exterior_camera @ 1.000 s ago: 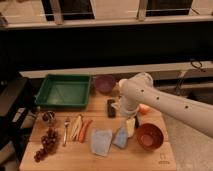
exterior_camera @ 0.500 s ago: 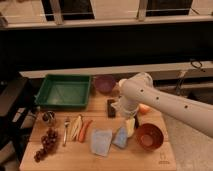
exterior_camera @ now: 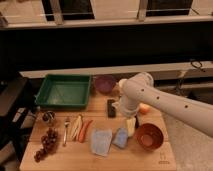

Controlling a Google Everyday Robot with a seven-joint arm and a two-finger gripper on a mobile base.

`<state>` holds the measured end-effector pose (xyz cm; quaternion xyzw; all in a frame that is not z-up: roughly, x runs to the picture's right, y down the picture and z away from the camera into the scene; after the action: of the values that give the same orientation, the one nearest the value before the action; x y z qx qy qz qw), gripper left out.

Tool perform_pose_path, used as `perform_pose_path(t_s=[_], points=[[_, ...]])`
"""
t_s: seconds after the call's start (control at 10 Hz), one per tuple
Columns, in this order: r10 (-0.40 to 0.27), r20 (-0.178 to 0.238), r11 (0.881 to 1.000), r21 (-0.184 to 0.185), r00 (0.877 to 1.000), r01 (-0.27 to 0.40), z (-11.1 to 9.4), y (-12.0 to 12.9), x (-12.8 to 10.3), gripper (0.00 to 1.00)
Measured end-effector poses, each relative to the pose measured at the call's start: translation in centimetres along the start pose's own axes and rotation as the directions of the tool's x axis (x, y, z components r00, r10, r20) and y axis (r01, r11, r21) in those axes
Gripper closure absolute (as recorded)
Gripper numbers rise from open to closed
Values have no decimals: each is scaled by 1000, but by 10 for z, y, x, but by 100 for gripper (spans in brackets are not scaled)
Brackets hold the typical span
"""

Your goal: Wipe table surface with sponge

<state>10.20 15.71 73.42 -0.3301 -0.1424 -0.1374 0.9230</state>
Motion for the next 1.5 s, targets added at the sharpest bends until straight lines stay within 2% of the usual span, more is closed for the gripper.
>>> perform_pose_path(t_s=[0.7, 0.9, 1.1, 1.5], points=[[69, -19, 997, -29, 997, -70, 10, 7, 30, 0], [61, -9, 998, -33, 998, -61, 14, 8, 24, 0], [41, 5, 998, -45, 999, -41, 28, 10, 8, 0], [42, 30, 997, -63, 999, -40, 40, 16, 5, 0]])
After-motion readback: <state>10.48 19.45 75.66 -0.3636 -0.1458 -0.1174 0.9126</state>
